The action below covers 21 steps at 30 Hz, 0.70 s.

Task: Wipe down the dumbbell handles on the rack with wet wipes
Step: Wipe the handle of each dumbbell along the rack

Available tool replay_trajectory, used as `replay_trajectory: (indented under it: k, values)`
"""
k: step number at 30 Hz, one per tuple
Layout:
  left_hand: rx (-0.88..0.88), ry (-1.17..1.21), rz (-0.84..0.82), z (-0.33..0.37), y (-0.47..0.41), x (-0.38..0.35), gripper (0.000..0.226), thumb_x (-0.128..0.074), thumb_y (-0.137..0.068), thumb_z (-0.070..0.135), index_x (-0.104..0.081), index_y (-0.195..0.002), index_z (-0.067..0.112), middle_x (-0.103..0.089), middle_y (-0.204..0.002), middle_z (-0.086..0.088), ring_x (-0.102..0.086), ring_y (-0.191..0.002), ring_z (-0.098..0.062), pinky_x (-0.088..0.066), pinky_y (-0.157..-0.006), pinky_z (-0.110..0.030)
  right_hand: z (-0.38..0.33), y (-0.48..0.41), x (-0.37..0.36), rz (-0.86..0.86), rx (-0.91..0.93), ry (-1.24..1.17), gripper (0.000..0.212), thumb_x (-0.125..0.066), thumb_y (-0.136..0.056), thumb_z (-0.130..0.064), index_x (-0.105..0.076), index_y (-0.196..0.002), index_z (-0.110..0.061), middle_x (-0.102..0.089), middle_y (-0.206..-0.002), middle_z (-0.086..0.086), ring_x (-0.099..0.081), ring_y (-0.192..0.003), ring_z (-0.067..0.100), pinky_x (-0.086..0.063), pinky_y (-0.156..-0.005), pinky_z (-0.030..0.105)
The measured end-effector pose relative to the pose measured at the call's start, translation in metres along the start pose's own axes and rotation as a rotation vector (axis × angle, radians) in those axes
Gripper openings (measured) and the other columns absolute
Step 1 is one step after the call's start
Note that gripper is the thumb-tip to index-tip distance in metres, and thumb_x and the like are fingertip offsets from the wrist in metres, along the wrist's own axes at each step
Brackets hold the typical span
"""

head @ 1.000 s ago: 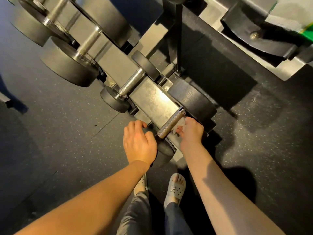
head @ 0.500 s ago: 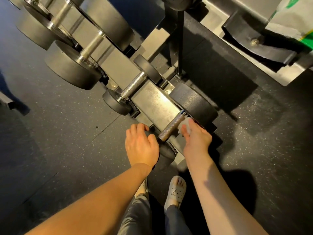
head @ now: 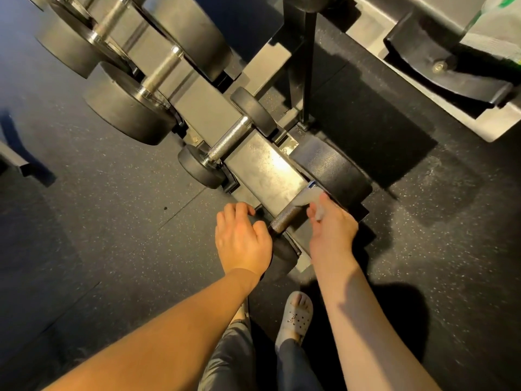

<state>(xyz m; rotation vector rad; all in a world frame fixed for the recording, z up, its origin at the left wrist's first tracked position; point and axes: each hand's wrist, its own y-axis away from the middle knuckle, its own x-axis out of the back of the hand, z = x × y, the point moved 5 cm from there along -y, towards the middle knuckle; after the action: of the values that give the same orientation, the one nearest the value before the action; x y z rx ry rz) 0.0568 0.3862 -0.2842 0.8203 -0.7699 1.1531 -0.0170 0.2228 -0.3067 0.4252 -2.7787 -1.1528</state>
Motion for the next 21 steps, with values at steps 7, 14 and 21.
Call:
replay_trajectory:
  k: [7, 14, 21]
  values:
    - [-0.001, 0.0, -0.013, 0.001, -0.001, 0.001, 0.027, -0.038, -0.082, 0.028, -0.055, -0.099, 0.018, -0.053, -0.103, -0.001, -0.044, -0.095, -0.019, -0.045, -0.081, -0.042, 0.02, 0.022, -0.026, -0.089, 0.268, 0.514, 0.006, -0.074, -0.091, -0.012, -0.069, -0.093, -0.009, -0.069, -0.09, 0.004, -0.068, -0.082, 0.015, -0.054, -0.071, 0.027]
    - [-0.01, 0.065, -0.002, 0.001, -0.002, 0.004, 0.037, -0.032, -0.078, 0.031, -0.057, -0.099, 0.016, -0.054, -0.099, -0.002, -0.044, -0.092, -0.021, -0.042, -0.078, -0.04, 0.012, 0.04, -0.036, -0.462, 0.452, 1.234, 0.032, -0.06, -0.097, -0.013, -0.053, -0.066, -0.019, -0.058, -0.072, -0.001, -0.055, -0.065, 0.011, -0.036, -0.054, 0.019]
    - [0.053, 0.285, -0.179, -0.016, -0.021, 0.008, 0.016, -0.047, -0.103, 0.022, -0.063, -0.103, 0.019, -0.055, -0.105, 0.003, -0.047, -0.101, -0.015, -0.044, -0.089, -0.036, -0.013, 0.043, -0.062, -0.43, 0.329, 0.861, 0.006, -0.068, -0.096, -0.015, -0.065, -0.092, -0.015, -0.065, -0.087, -0.004, -0.062, -0.079, 0.005, -0.045, -0.059, 0.006]
